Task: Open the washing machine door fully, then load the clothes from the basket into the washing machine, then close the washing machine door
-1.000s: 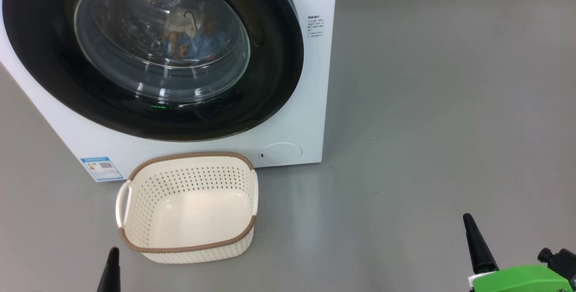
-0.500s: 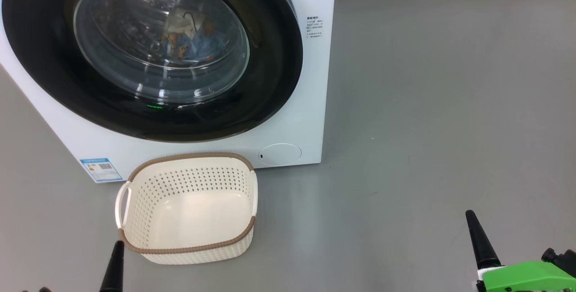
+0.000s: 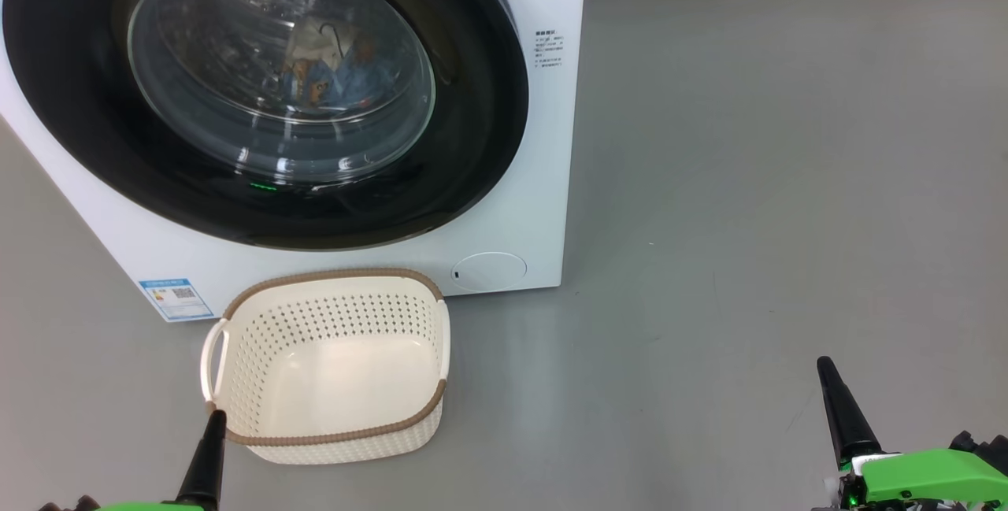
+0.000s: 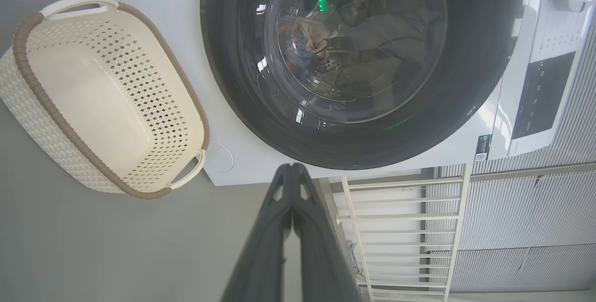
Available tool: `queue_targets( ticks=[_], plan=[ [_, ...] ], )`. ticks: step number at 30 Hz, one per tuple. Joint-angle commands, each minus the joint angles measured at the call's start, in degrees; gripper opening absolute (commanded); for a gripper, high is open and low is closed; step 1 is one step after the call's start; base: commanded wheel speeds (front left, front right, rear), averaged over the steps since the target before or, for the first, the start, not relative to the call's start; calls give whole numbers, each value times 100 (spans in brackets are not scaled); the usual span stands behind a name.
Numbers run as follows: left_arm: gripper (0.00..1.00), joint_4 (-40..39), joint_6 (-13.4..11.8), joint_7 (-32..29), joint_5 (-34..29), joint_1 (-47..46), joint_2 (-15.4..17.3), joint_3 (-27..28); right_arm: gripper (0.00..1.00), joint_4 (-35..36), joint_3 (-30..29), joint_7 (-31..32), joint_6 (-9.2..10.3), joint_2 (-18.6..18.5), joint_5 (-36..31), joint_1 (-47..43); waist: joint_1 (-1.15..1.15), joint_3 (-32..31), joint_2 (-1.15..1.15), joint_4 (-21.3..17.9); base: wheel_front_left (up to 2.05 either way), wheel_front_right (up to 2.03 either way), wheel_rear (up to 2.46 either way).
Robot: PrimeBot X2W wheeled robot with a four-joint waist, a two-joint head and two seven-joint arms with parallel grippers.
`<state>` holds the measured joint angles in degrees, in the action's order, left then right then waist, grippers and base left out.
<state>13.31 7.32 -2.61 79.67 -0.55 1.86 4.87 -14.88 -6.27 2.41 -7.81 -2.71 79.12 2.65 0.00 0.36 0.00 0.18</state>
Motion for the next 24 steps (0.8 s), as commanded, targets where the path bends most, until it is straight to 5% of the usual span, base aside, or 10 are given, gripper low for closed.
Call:
queue_targets(
  ticks=[1, 24],
  plan=[
    [0, -86, 14, -58, 171, -304, 115, 139, 0, 129, 88, 50, 27, -62, 190, 237, 0, -1, 0, -1, 0, 0, 0],
    [0, 71, 17, -364, 1273, -560, 126, 136, 0, 89, 32, 361, 32, -61, 1352, 348, 0, -18, 0, -18, 0, 0, 0]
  ],
)
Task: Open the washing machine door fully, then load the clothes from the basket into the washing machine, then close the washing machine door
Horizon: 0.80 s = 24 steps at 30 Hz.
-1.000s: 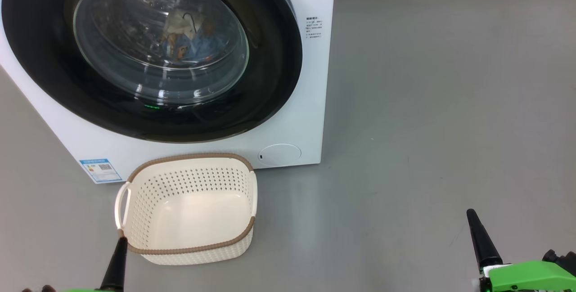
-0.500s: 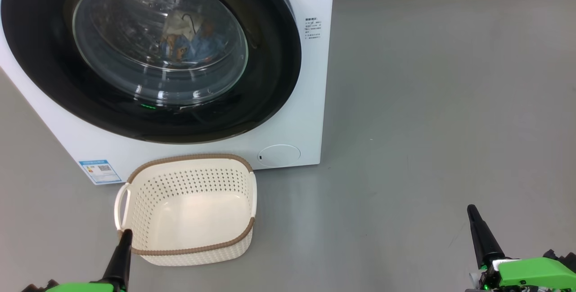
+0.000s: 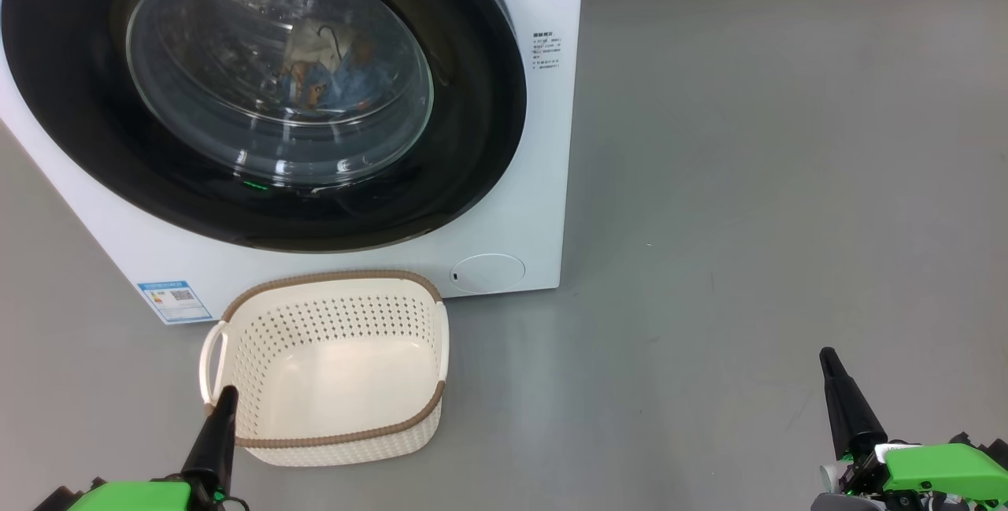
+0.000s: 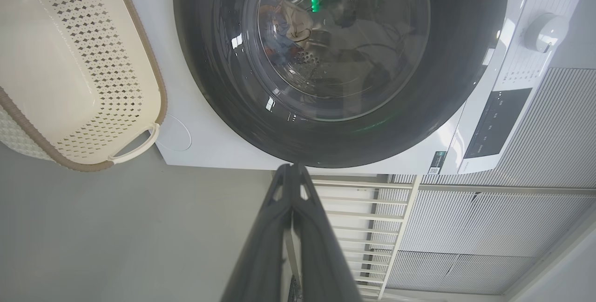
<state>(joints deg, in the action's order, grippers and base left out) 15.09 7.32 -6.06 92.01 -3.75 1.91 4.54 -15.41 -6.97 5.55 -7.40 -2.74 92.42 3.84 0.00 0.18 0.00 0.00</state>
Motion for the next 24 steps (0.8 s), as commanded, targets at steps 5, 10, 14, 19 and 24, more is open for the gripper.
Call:
queue_targets(
  ticks=[5, 10, 14, 19, 24],
  plan=[
    [0, -107, 17, -22, 38, -241, 120, 171, 0, 141, 98, 51, -9, -55, 18, 229, 0, 0, 0, 0, 0, 0, 0],
    [0, -107, 17, -23, 36, -241, 118, 173, 0, 141, 95, 53, -9, -52, 15, 229, 0, 0, 0, 0, 0, 0, 0],
    [0, -107, 17, -25, 34, -241, 117, 175, 0, 141, 92, 56, -9, -50, 13, 229, 0, 0, 0, 0, 0, 0, 0],
    [0, -107, 17, -26, 33, -242, 115, 177, 0, 141, 88, 59, -9, -47, 10, 230, 0, 0, 0, 0, 0, 0, 0],
    [0, -107, 17, -28, 31, -242, 114, 179, 0, 141, 84, 62, -9, -45, 7, 230, 0, 0, 0, 0, 0, 0, 0]
  ],
)
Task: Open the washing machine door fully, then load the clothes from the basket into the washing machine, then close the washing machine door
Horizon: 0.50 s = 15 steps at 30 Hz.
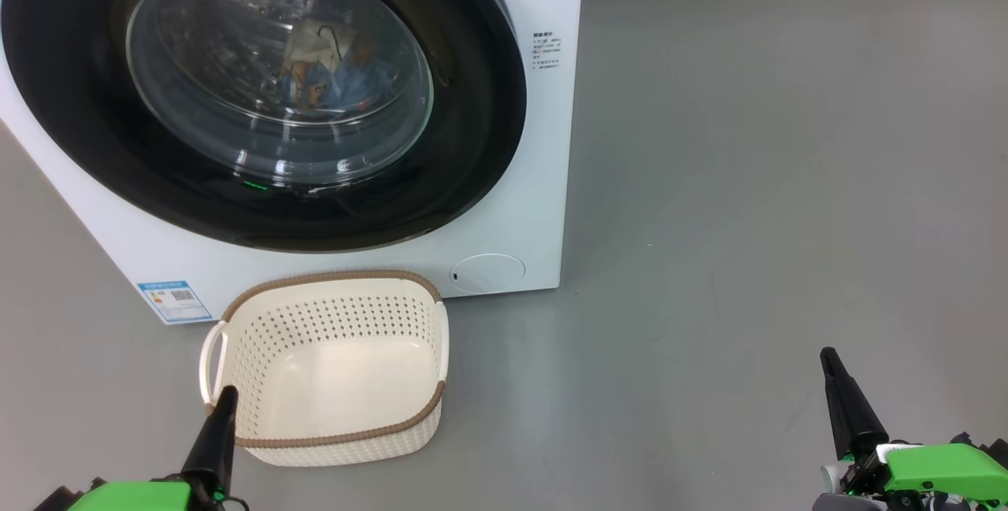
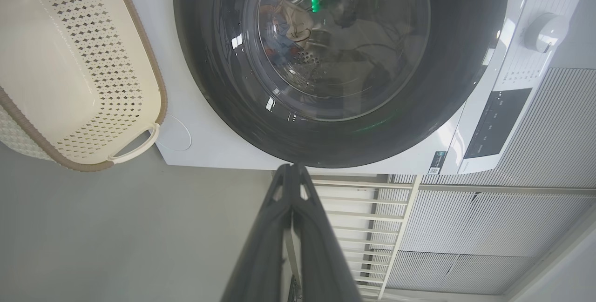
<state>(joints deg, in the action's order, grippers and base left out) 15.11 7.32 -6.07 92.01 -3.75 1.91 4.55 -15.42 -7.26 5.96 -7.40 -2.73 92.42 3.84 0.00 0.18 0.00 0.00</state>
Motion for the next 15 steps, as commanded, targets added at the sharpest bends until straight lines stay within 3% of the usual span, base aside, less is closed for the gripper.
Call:
queue_targets(
  ticks=[1, 15],
  plan=[
    [0, -109, 17, -27, 31, -242, 114, 179, 0, 142, 112, 22, -9, -46, 6, 230, 0, 0, 0, 0, 0, 0, 0],
    [0, -109, 17, -31, 26, -242, 110, 184, 0, 141, 103, 29, -9, -39, -2, 231, 0, 0, 0, 0, 0, 0, 0]
  ],
)
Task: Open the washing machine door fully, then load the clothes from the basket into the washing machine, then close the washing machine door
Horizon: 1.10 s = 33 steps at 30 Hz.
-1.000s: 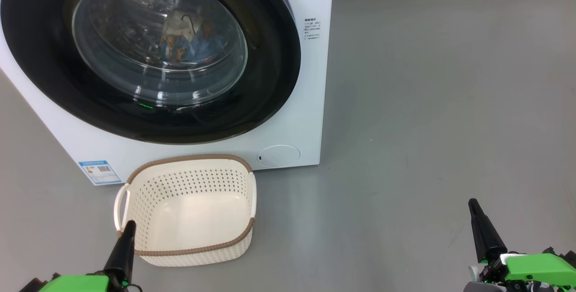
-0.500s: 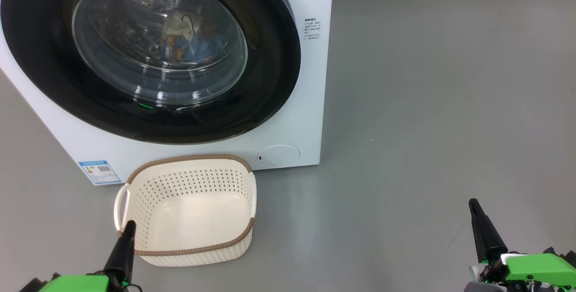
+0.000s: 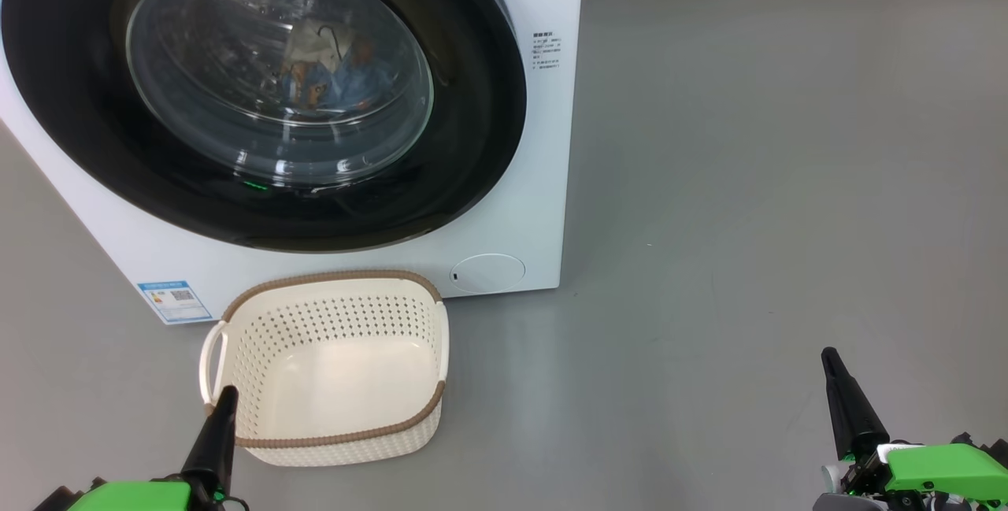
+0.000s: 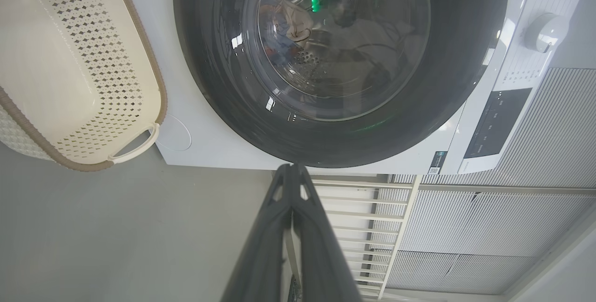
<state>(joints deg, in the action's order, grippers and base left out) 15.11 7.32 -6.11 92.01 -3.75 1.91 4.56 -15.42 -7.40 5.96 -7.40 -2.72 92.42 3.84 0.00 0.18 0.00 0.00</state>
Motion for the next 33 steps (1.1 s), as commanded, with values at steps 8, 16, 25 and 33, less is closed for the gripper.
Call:
queue_targets(
  ticks=[8, 16, 25, 33],
  plan=[
    [0, -109, 17, -29, 25, -242, 109, 185, 0, 141, 114, 32, -9, -38, -5, 231, 0, 0, 0, 0, 0, 0, 0],
    [0, -109, 17, -30, 23, -242, 108, 187, 0, 141, 110, 35, -9, -35, -8, 232, 0, 0, 0, 0, 0, 0, 0],
    [0, -108, 17, -32, 21, -242, 106, 189, 0, 141, 106, 38, -9, -33, -11, 232, 0, 0, 0, 0, 0, 0, 0],
    [0, -108, 17, -33, 20, -243, 105, 191, 0, 141, 103, 40, -9, -31, -13, 232, 0, 0, 0, 0, 0, 0, 0]
  ],
)
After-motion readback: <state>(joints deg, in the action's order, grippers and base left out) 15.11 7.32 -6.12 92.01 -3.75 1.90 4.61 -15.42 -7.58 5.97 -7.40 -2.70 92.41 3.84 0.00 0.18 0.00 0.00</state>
